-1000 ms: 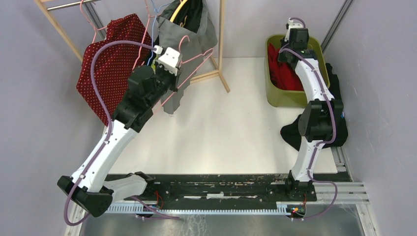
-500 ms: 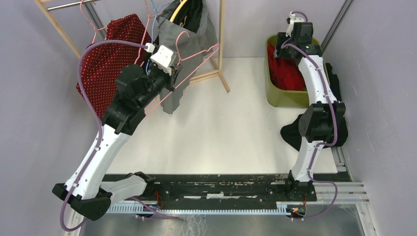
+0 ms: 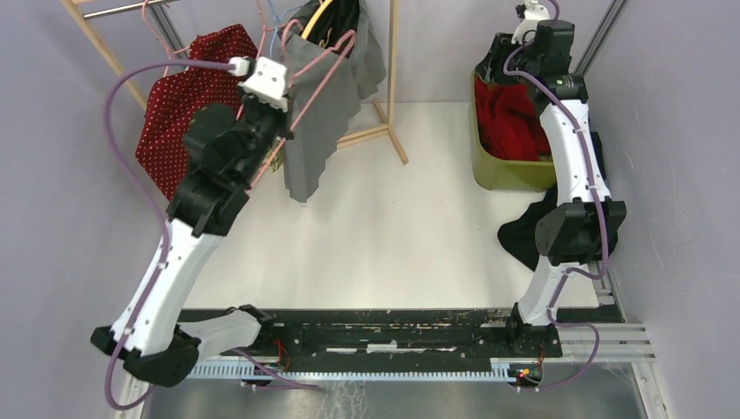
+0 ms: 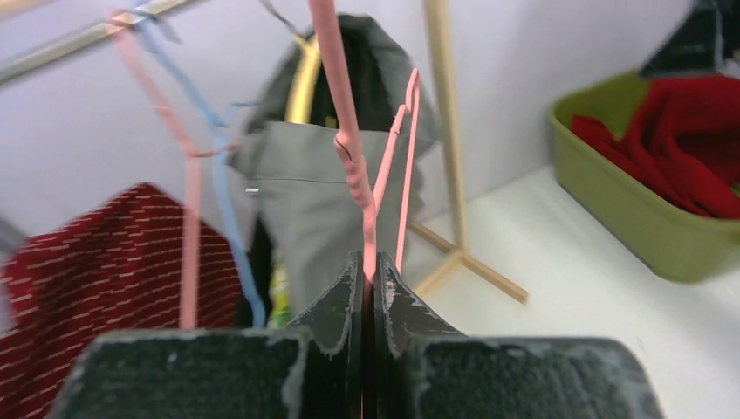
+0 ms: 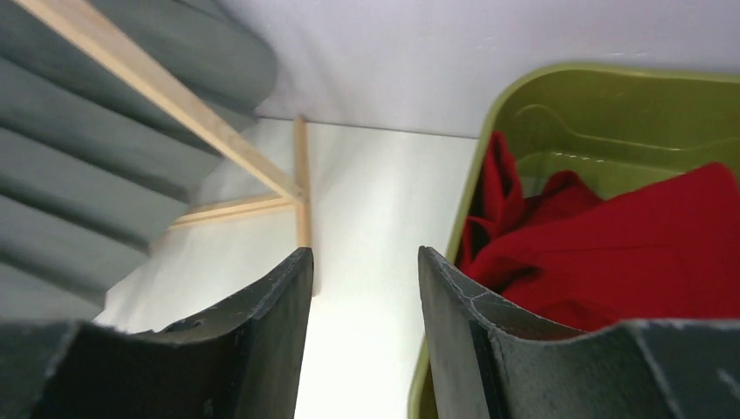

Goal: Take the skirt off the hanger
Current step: Place the skirt in the bin, then place the hanger at the clothesline.

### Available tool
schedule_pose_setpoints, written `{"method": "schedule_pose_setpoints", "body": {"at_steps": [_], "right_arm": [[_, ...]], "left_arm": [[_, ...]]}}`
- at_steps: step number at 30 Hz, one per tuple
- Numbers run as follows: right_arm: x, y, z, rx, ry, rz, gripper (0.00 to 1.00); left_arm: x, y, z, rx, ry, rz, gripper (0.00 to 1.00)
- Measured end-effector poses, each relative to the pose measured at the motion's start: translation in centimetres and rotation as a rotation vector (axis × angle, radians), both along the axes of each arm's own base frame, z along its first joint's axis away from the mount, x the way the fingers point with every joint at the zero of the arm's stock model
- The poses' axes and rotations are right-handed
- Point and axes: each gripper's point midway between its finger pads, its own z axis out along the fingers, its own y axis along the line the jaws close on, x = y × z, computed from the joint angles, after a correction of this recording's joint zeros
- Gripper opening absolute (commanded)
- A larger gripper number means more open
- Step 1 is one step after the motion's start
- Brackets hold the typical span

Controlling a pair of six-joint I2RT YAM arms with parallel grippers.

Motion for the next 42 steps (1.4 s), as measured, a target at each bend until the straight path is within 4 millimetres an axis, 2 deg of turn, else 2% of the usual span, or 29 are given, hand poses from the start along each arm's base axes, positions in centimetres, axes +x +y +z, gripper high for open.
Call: {"method": "schedule_pose_setpoints", "body": {"at_steps": [3,10,12,15,18,26,32,35,40,42], "right_arm": [[-0.2,1.5,-0.5,0.034,0.009,0.055,0.52],[-0.7,3.4,-2.8,0.066,0.066,0.113,0.51],[-0.8,3.7,-3.2,0.070,0.076,0.121,0.51],[-0.9,4.0,-3.3,0.072,0.078,0.128,0.51],[-0.9,4.3,-3.2,0.076,0.075,0.134,0.50],[-1.0,4.6,-3.1,0.082,0.074,0.148,0.50],[-1.0,4.7,-3.1,0.085,0.075,0.150,0.49],[-1.0,4.7,-3.1,0.089,0.075,0.152,0.49],[-0.8,4.8,-3.1,0.093,0.074,0.157,0.49],[-0.8,4.9,-3.2,0.095,0.075,0.158,0.48]], "left_arm": [[-2.3,3.1,2.7,-0.032,-0.089,0.089,0.03],[-9.9,10.8,8.6,-0.180,-0.285,0.264,0.03],[-11.6,12.7,9.5,-0.203,-0.316,0.317,0.03],[-12.1,14.1,9.4,-0.206,-0.315,0.376,0.03],[-11.1,14.2,8.3,-0.160,-0.275,0.415,0.03],[-6.1,12.4,4.3,0.004,-0.140,0.471,0.03],[-3.4,11.8,2.4,0.085,-0.077,0.507,0.03],[-1.9,12.6,2.2,0.110,-0.060,0.537,0.03],[0.9,16.1,2.8,0.121,-0.045,0.600,0.03],[1.8,16.4,3.0,0.125,-0.046,0.591,0.03]]}}
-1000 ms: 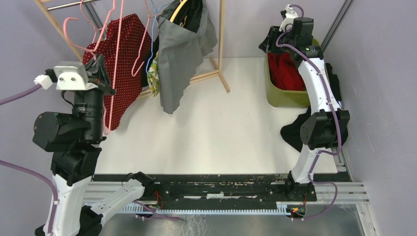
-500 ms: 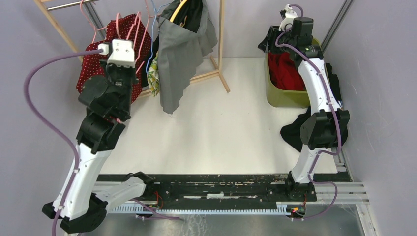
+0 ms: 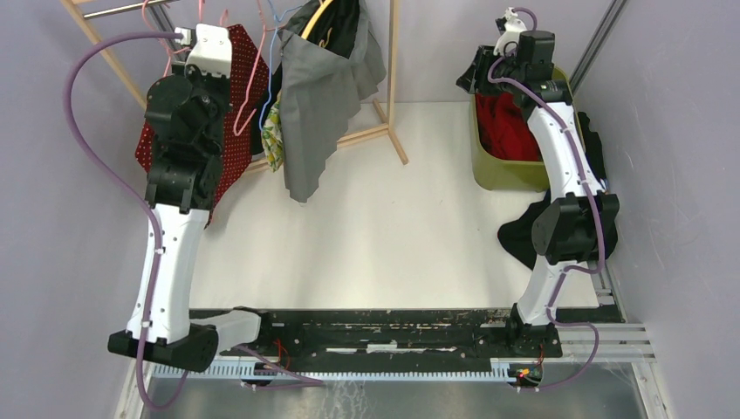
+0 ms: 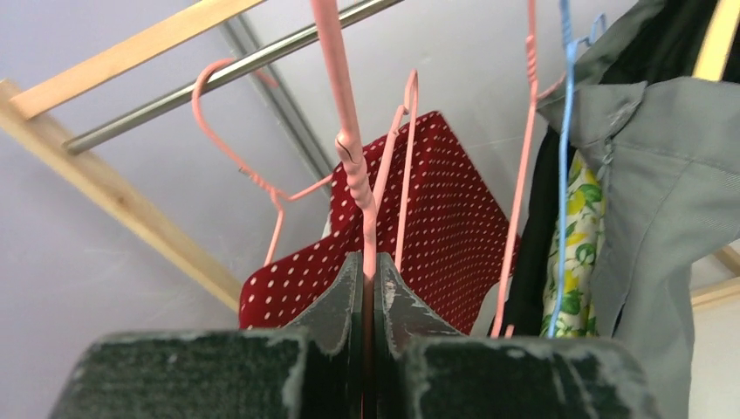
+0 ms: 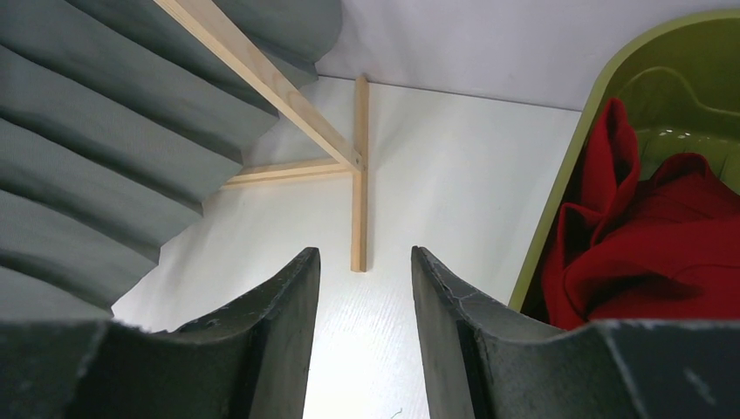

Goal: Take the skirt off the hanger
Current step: Place the hanger at the clothesline.

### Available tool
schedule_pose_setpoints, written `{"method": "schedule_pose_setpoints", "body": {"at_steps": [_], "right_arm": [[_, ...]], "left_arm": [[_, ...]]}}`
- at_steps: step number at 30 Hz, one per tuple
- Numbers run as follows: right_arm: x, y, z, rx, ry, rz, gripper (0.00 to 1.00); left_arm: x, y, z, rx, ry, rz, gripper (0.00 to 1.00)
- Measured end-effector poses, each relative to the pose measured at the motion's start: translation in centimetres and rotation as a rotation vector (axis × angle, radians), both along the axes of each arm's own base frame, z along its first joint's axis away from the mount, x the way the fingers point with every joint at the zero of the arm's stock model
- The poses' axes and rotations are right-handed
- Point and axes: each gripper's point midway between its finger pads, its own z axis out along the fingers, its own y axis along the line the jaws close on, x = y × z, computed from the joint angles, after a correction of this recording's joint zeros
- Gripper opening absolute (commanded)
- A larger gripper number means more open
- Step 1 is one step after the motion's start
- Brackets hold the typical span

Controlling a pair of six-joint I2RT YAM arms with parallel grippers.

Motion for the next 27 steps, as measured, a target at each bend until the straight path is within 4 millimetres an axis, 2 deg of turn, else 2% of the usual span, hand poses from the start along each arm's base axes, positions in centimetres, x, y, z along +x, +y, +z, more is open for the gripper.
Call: {"method": "schedule_pose_setpoints", "body": {"at_steps": [4,8,13,16,22,27], "right_arm": [[0.2,0.1,-0.4,0.003,0.006,0.004,0.48],[0.4,0.2,-0.7,0.008,0.014,0.003,0.48],[0.6,0.2,-0.9,0.008,0.016,0.003,0.48],[0.7,0.2,-1.0,0.008,0.017,0.003,0.47],[1.0,0.3,-1.7,0.014,0.034,0.005,0.46],[1.5,0.4,-3.0,0.016,0.056,0.005,0.46]], "left_arm": [[1.9,-0.9,0.1,-0.001,-0.002,-0.061,0.03],[4.8,-1.5,-0.8,-0.019,0.009,-0.119,0.03],[8.5,-0.7,-2.7,-0.057,0.030,-0.150,0.03],[10.1,0.5,-3.3,-0.086,0.025,-0.150,0.03],[11.5,2.5,-2.3,-0.137,-0.047,-0.153,0.03],[12.5,1.9,-1.0,-0.164,-0.106,-0.203,0.03]]}}
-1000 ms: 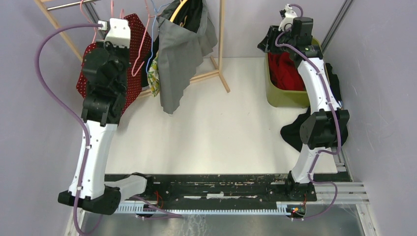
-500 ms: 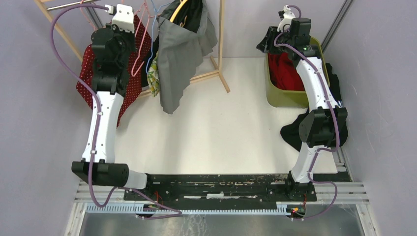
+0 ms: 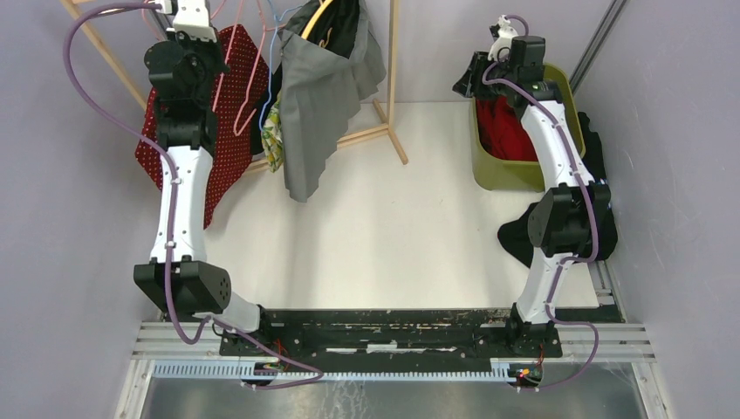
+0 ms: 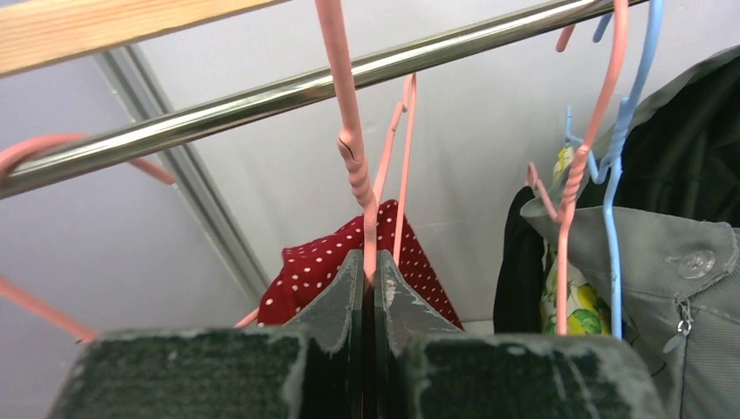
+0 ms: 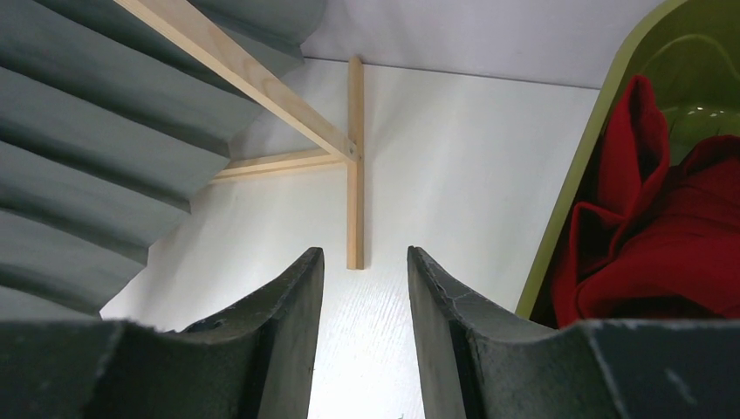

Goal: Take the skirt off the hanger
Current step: Place the hanger at the clothesline.

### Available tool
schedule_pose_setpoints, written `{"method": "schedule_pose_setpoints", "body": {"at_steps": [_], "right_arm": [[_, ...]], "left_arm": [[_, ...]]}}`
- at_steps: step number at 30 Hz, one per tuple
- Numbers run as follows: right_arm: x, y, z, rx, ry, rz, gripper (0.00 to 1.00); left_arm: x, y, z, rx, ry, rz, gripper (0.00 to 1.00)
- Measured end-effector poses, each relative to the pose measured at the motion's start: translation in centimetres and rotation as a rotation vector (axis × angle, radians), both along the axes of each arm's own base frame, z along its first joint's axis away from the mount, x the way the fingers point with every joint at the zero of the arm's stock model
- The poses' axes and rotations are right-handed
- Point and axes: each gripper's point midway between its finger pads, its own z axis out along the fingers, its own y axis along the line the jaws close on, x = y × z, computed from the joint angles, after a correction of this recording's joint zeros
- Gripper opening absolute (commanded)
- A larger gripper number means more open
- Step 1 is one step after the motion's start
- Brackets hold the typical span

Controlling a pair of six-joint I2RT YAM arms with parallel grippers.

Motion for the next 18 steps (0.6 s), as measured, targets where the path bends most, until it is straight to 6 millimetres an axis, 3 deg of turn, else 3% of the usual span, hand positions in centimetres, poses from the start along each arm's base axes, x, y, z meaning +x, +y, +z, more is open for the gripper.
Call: {"method": "schedule_pose_setpoints", "body": {"at_steps": [11,18], "right_arm": [[0.8,-0.2,-0.8,0.012,0.005,-0.007,0.46],[1.8,-0.5,-1.6,0.024,0.013,-0.016,0.45]], "left_arm": [[2.0,-0.2,-0.8,-0.052,-0.030,-0.058,0.03],[2.6,0.0,-3.1,-0.065,0.005,-0.066,0.03]]}}
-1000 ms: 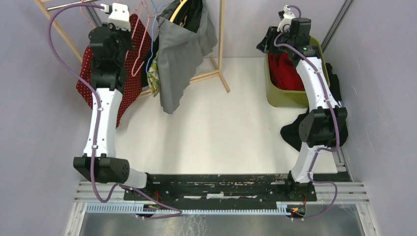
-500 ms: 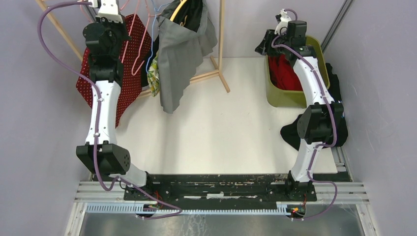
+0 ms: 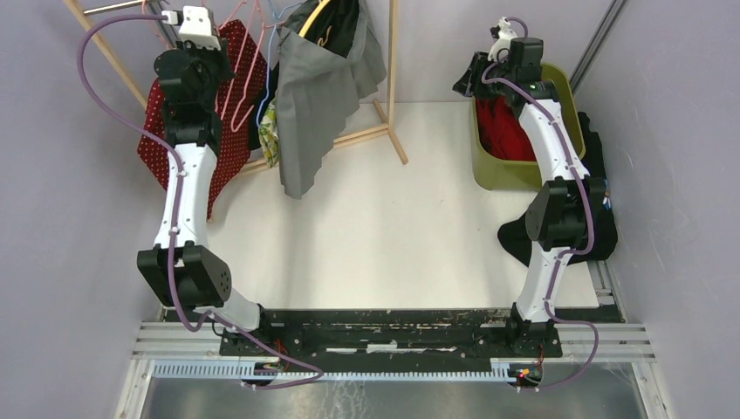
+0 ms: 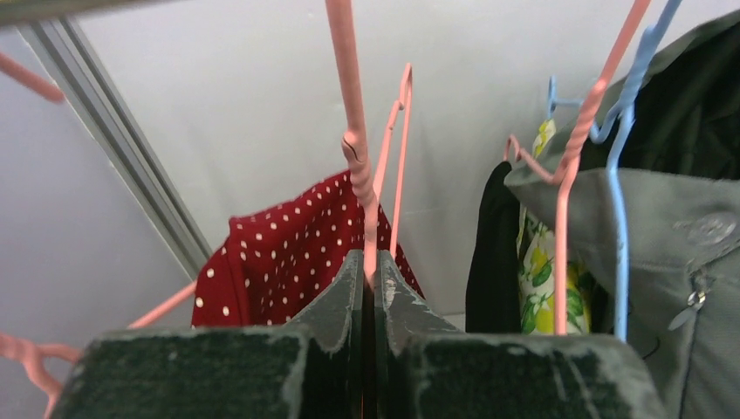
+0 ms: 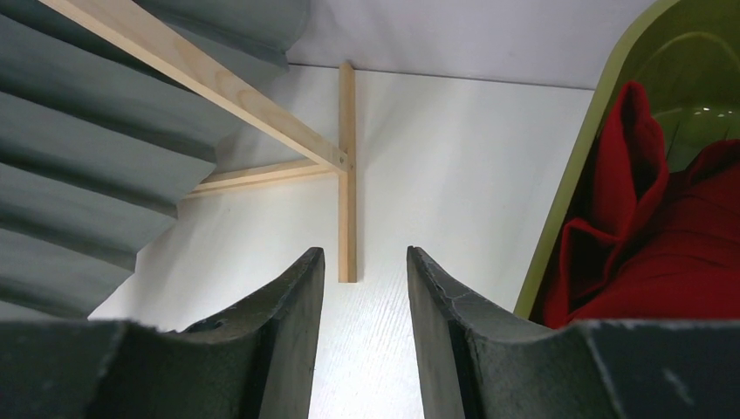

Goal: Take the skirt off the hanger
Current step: Place the hanger at the clothesline.

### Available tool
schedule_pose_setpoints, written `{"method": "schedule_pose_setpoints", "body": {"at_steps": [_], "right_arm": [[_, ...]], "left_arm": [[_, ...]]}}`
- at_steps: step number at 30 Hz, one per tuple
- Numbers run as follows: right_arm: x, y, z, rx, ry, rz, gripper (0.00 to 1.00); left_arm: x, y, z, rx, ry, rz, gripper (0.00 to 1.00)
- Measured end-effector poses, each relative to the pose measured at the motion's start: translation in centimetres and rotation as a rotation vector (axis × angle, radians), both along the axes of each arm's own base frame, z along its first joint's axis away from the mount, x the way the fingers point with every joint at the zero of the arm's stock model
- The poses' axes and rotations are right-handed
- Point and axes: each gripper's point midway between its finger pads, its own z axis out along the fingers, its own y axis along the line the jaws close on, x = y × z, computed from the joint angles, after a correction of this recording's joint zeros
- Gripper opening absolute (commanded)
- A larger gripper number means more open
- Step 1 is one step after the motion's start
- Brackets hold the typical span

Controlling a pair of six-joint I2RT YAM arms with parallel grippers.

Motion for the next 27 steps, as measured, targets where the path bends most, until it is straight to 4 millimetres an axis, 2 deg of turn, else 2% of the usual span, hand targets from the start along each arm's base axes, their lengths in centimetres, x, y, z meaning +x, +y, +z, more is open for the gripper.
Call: {"method": "schedule_pose_setpoints", "body": {"at_steps": [6,13,18,19,22,27], "right_arm": [[0.2,-0.1,-0.6,0.000,0.010,-0.001,0.45],[0.3,-0.2,-0.5,-0.001,0.008,-0.004,0.45],[0.3,-0.5,-0.6,-0.002,0.008,-0.008,0.45],[0.3,-0.5,-0.6,-0.002,0.008,-0.009,0.45],[0.3,-0.5,-0.6,-0.001,0.008,-0.009,0.45],[0.4,-0.7,-0.5,-0.001,0.008,-0.012,0.45]], "left_arm": [[0.6,0.9,-2.4,-0.023,0.033,0.013,0.03],[2.5,1.0,-2.9,-0.063,0.002,-0.002,0.03],[2.7,0.6,-2.9,-0.071,-0.005,-0.024,0.03],[2.7,0.6,-3.0,-0.070,-0.011,-0.025,0.05],[2.5,0.6,-2.9,-0.069,-0.015,-0.025,0.37],[2.3,0.5,-3.4,-0.071,0.013,-0.026,0.63]]}}
